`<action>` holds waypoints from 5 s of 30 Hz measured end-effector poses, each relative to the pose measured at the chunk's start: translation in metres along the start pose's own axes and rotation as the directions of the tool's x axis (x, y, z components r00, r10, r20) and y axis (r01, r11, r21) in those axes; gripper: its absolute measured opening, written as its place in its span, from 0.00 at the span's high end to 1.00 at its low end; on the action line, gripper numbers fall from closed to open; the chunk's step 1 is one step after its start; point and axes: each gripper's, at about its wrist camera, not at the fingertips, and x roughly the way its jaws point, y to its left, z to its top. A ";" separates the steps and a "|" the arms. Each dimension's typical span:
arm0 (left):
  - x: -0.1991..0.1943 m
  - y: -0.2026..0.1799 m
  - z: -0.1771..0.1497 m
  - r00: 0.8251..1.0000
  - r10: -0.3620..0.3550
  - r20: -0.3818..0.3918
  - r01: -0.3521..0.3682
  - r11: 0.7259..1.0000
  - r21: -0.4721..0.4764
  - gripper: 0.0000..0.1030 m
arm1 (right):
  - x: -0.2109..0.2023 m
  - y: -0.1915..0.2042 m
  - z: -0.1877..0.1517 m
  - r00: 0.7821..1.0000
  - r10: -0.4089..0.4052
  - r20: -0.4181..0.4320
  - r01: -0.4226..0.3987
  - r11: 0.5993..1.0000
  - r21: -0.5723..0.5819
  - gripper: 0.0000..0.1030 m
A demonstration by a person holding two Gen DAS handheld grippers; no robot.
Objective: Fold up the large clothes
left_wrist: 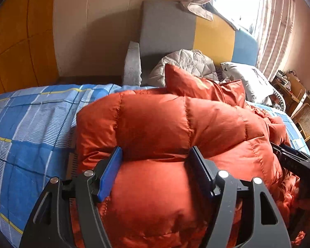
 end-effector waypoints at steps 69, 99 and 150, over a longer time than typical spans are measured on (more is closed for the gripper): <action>-0.149 0.078 -0.139 0.996 -0.047 -0.072 0.041 0.996 -0.082 0.29 | -0.111 -0.143 -0.116 0.947 0.134 -0.292 -0.150 0.988 -0.032 0.23; -0.261 0.080 -0.228 0.972 -0.210 -0.105 0.205 0.977 -0.062 0.93 | -0.223 -0.163 -0.201 0.884 0.317 -0.344 -0.364 0.928 -0.079 0.87; -0.202 0.090 -0.012 0.922 -0.356 0.153 0.375 0.918 -0.125 0.93 | -0.168 -0.136 -0.007 0.943 0.331 0.027 -0.332 0.943 0.015 0.90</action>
